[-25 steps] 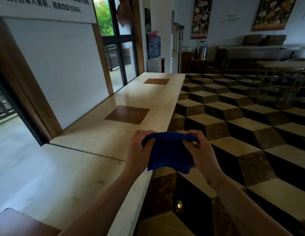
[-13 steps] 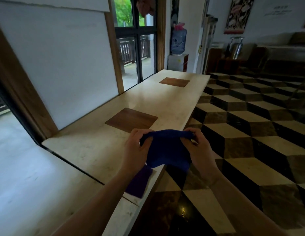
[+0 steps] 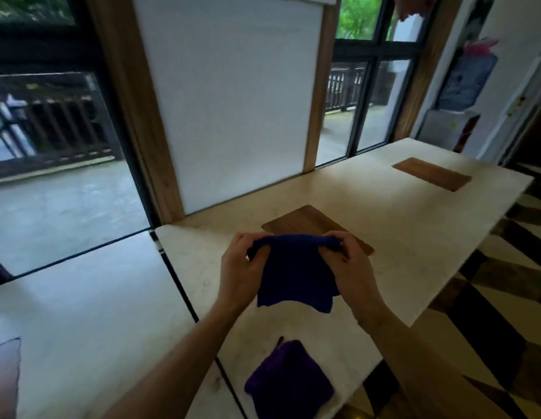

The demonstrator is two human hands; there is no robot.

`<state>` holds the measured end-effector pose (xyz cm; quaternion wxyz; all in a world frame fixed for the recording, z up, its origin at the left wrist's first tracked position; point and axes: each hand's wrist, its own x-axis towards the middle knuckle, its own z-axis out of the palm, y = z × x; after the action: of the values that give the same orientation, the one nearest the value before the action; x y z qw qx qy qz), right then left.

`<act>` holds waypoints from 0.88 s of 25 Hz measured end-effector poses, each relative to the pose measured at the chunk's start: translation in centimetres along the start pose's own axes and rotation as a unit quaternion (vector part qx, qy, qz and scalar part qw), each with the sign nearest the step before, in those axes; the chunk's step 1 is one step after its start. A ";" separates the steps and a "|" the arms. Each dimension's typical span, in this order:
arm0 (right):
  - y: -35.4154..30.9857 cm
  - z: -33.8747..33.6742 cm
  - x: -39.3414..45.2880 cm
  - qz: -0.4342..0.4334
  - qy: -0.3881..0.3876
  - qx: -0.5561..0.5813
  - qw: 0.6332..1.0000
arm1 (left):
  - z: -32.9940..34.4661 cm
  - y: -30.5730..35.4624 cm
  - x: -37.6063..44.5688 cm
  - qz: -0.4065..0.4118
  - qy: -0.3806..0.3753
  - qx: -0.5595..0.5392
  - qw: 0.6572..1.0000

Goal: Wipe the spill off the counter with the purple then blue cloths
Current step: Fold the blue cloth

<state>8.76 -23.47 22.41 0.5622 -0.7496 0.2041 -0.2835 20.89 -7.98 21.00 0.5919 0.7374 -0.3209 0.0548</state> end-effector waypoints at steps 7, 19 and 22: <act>2.0 8.7 7.4 0.036 -0.153 0.026 0.987 | -4.6 -5.9 1.7 -0.100 0.087 0.060 0.989; 8.6 13.6 10.6 0.097 -0.307 0.022 0.946 | -3.9 -9.3 -1.7 -0.263 0.180 0.122 0.940; 12.1 13.3 9.7 0.144 -0.327 0.005 0.934 | -2.2 -11.1 -3.9 -0.316 0.171 0.111 0.927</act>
<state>24.98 -23.27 9.95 0.6367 -0.7604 0.1131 0.0597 24.43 -3.30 10.56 0.5388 0.8410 0.0429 0.0250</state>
